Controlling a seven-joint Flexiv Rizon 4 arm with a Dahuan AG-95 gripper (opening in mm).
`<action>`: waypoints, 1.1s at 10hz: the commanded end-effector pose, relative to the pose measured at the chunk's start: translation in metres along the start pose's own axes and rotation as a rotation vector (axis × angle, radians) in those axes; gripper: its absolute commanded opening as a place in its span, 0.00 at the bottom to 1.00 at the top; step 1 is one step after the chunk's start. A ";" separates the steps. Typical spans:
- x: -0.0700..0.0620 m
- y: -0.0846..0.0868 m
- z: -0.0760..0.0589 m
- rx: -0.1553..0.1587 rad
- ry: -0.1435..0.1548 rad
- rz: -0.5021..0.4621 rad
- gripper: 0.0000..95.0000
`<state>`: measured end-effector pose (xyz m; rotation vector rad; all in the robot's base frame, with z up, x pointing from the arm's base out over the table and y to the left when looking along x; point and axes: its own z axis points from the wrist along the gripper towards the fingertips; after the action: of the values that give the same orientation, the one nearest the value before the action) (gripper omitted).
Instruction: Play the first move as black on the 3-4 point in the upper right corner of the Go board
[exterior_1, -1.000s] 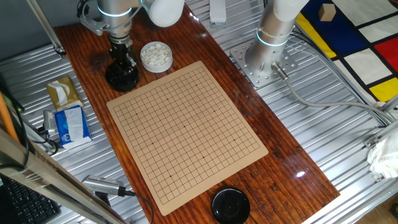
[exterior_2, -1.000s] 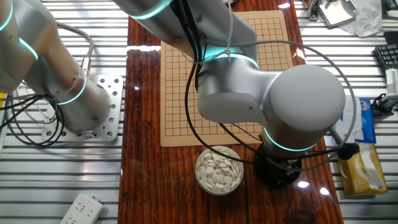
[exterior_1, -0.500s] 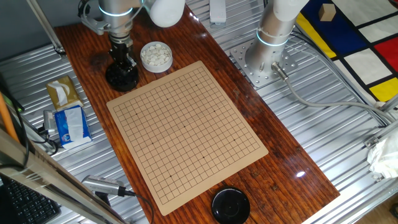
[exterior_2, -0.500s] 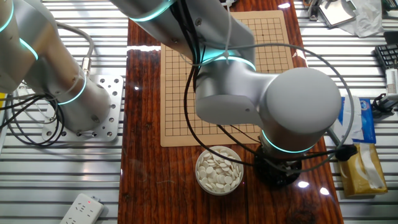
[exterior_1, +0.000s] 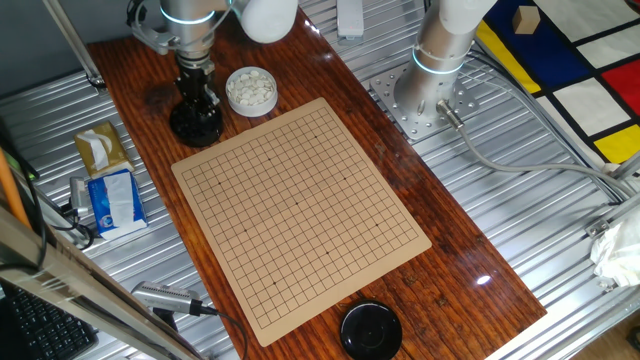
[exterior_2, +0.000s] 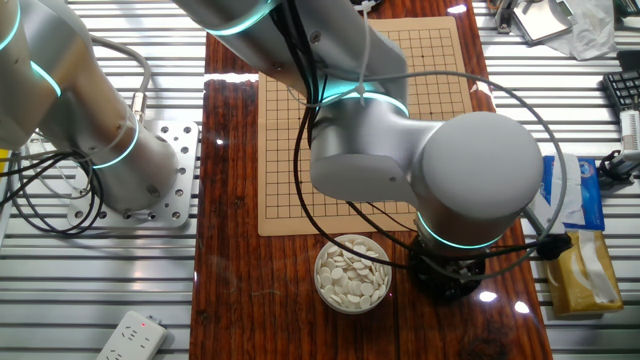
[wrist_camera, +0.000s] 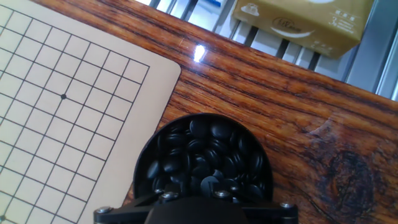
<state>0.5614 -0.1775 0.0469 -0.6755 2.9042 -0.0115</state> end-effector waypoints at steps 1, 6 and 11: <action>0.000 0.000 0.000 0.002 0.000 0.001 0.20; 0.000 0.000 0.002 0.003 -0.001 0.004 0.20; -0.002 -0.001 0.001 0.005 -0.004 0.002 0.20</action>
<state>0.5644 -0.1780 0.0462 -0.6705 2.8976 -0.0182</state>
